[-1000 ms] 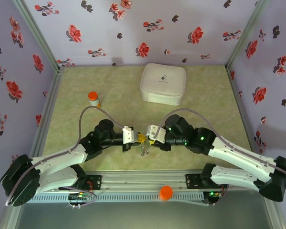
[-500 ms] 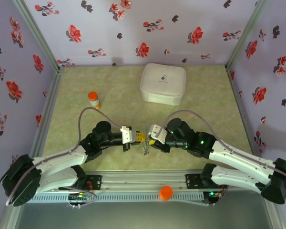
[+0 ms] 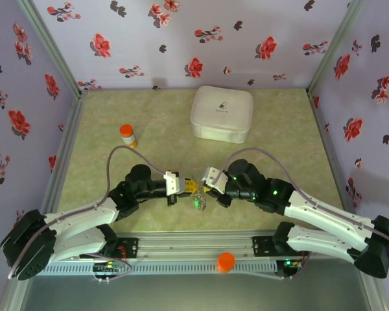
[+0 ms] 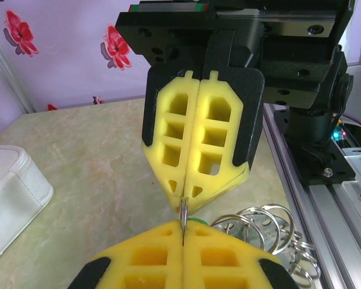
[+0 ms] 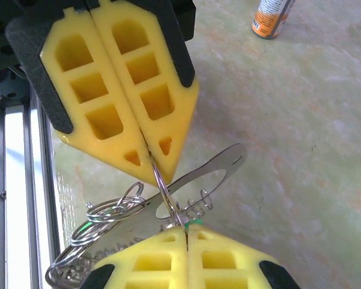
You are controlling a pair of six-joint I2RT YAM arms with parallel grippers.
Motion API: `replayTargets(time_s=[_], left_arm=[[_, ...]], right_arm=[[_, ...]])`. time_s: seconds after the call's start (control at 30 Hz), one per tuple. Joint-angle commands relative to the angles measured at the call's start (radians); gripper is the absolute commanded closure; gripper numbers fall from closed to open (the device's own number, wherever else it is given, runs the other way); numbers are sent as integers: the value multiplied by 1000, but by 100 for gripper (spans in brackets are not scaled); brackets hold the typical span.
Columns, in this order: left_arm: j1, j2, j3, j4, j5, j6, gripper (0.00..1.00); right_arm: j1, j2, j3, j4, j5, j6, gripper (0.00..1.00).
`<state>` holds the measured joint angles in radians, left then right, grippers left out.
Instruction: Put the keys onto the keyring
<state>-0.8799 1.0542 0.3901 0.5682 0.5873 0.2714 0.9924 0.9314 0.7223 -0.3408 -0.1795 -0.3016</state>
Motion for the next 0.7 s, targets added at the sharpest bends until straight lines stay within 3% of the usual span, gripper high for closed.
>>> replayTargets(time_s=[0.0, 0.3, 0.67], left_arm=[[-5, -8, 0, 62, 17, -11, 100], [-4, 1, 15, 78, 31, -18, 100], [-2, 7, 9, 104, 37, -27, 100]], right_arm=[[-6, 8, 8, 21, -19, 12, 100], [-6, 76, 24, 50, -51, 18, 100], [-12, 49, 4, 40, -39, 21, 95]])
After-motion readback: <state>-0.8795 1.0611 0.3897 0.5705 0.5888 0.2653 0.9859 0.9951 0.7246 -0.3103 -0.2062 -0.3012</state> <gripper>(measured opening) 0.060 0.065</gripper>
